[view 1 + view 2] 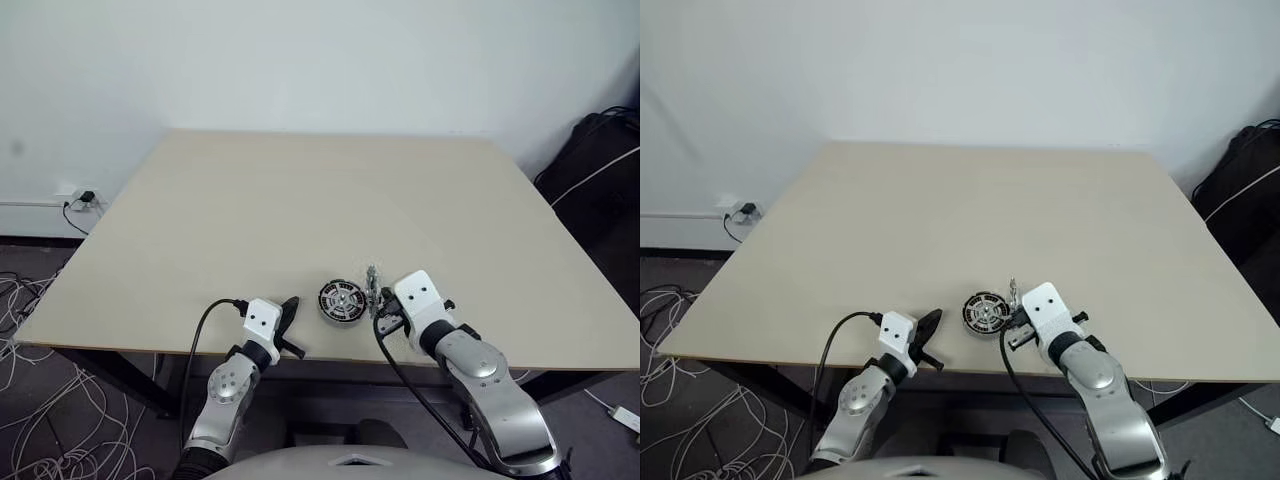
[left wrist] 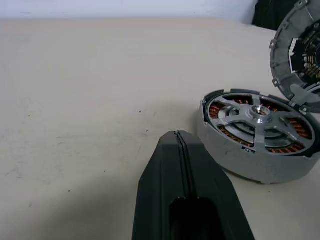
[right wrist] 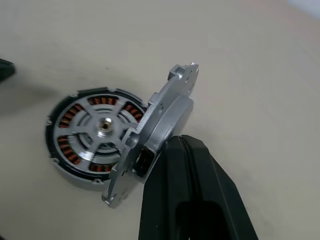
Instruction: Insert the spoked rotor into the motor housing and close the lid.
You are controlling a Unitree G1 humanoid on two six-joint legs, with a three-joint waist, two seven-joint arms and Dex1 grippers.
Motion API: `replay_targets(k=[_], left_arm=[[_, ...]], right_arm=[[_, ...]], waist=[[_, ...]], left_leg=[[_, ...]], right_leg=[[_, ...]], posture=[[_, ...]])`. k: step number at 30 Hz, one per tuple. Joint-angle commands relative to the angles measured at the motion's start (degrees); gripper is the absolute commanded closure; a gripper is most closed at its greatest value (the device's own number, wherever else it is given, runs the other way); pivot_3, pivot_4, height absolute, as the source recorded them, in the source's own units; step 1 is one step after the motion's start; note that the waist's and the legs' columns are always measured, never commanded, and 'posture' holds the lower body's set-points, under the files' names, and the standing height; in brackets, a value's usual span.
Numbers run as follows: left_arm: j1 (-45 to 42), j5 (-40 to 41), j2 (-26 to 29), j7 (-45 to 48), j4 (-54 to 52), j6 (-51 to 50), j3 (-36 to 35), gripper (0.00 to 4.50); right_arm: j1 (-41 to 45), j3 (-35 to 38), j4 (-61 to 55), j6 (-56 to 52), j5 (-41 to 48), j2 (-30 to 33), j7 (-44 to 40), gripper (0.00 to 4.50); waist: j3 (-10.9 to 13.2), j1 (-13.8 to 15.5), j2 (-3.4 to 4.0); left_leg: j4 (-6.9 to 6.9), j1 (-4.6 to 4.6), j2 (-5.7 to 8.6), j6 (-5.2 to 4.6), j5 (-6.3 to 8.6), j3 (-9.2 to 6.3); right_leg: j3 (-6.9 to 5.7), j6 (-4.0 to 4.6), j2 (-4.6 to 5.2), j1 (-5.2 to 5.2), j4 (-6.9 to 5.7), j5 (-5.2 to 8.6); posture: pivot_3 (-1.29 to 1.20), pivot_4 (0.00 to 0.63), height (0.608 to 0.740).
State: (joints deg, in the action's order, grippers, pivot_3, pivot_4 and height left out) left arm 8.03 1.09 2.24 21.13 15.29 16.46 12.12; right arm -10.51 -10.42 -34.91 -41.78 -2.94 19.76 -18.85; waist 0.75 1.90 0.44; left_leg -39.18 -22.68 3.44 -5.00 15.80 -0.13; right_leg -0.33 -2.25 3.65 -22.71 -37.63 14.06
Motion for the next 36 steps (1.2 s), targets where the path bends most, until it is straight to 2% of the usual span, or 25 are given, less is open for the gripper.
replay_targets(k=[1, 7, 17, 23, 30, 33, 36], left_arm=[[-0.62, -0.64, 0.09, -0.40, -2.76, 1.28, 0.57, 4.50], [-0.65, -0.89, 0.17, -0.75, -2.55, 1.65, 0.43, 4.50], [-0.68, -0.67, 0.34, -1.25, -2.48, 2.03, -0.04, 4.50], [-0.85, -0.67, 0.23, -1.18, -2.56, 1.85, -0.14, 4.50], [-0.90, -0.66, 0.20, -1.23, -2.58, 1.89, -0.21, 4.50], [-0.78, -0.71, 0.19, -1.24, -2.57, 1.95, -0.16, 4.50], [-0.79, -0.69, 0.20, -1.22, -2.55, 1.98, -0.18, 4.50]], right_arm=[[1.87, 1.35, -2.38, 0.68, 2.37, -0.21, -1.32, 4.49], [4.68, 1.67, 1.38, 0.77, 3.72, 0.20, -2.00, 4.49], [6.55, -2.72, 11.88, 2.79, 5.96, -5.36, -2.49, 4.49], [8.53, -4.19, 18.76, 4.59, 5.41, -6.63, -2.18, 4.49], [9.71, -4.13, 18.99, 6.37, 6.19, -4.69, -4.46, 4.49], [10.40, -2.56, 17.96, 8.04, 8.10, -2.68, -7.25, 3.94], [11.26, -1.17, 18.34, 8.24, 8.45, -1.11, -7.69, 2.99]], waist=[[0.05, 0.03, -0.06], [0.14, 0.14, -0.16], [0.17, 0.07, -0.13], [0.17, 0.04, -0.12], [0.16, 0.03, -0.11], [0.20, 0.04, -0.09], [0.22, 0.10, -0.07]], left_leg=[[0.01, -0.01, 0.00, 0.00, 0.00, 0.00], [0.02, -0.02, 0.00, 0.00, 0.01, 0.00], [0.07, -0.04, -0.01, 0.00, 0.01, 0.00], [0.07, -0.04, 0.00, 0.00, 0.01, 0.00], [0.08, -0.04, 0.00, 0.00, 0.01, 0.00], [0.08, -0.06, 0.00, -0.01, 0.02, 0.00], [0.09, -0.08, 0.00, -0.02, 0.02, 0.00]], right_leg=[[0.00, 0.02, 0.00, 0.00, 0.02, -0.01], [0.00, 0.03, 0.02, -0.01, 0.04, -0.01], [0.02, 0.06, 0.04, -0.04, 0.07, 0.00], [0.01, 0.06, 0.04, -0.04, 0.07, 0.00], [0.01, 0.06, 0.04, -0.03, 0.08, -0.01], [0.01, 0.06, 0.06, -0.03, 0.12, -0.01], [0.00, 0.06, 0.06, -0.04, 0.13, -0.01]], posture=[[0.00, 0.000, 0.740], [0.00, 0.000, 0.740], [0.00, 0.000, 0.740], [0.00, 0.000, 0.740], [0.00, 0.000, 0.740], [0.00, 0.000, 0.740], [0.00, 0.000, 0.740]])
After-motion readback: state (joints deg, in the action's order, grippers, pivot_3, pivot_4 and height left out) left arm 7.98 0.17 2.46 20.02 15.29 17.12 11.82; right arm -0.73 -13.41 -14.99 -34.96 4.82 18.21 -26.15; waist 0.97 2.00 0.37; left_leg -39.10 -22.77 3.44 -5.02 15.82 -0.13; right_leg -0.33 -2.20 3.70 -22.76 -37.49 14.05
